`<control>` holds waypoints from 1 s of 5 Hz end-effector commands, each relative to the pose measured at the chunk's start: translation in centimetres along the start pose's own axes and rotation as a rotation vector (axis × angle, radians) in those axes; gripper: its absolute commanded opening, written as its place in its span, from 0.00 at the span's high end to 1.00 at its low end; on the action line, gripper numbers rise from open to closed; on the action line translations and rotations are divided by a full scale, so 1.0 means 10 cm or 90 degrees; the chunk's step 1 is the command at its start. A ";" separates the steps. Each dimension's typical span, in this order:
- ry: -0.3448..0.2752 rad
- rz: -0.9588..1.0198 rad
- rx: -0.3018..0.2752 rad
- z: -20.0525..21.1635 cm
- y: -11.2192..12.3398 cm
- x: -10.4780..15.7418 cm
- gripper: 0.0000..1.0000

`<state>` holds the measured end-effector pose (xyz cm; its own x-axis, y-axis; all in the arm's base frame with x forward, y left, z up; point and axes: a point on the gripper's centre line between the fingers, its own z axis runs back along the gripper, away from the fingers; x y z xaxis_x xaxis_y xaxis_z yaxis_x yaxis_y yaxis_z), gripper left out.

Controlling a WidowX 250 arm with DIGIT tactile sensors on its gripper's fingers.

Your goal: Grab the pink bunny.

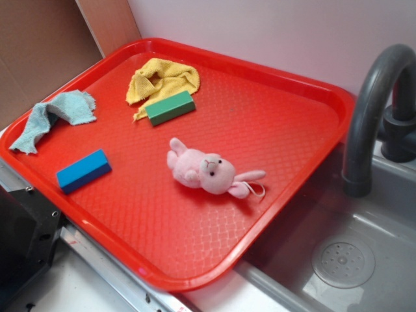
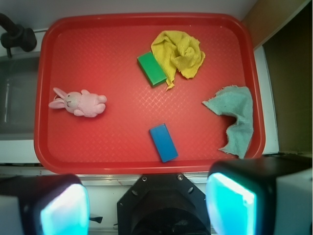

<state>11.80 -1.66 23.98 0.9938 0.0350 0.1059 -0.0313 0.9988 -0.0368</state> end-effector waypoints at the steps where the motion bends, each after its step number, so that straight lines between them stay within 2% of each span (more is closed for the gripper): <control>1: -0.026 -0.237 0.010 -0.17 -0.01 0.40 0.00; 2: -0.062 -0.394 -0.028 -0.35 -0.19 0.62 0.00; 3: -0.053 -0.545 -0.088 -0.53 -0.50 0.69 0.00; 4: -0.035 -0.650 -0.091 -0.70 -0.74 0.72 0.00; 5: -0.019 -0.714 -0.114 -0.89 -1.00 0.73 0.00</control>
<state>20.86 -10.71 15.00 0.4750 -0.8663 0.1547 0.8800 0.4688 -0.0767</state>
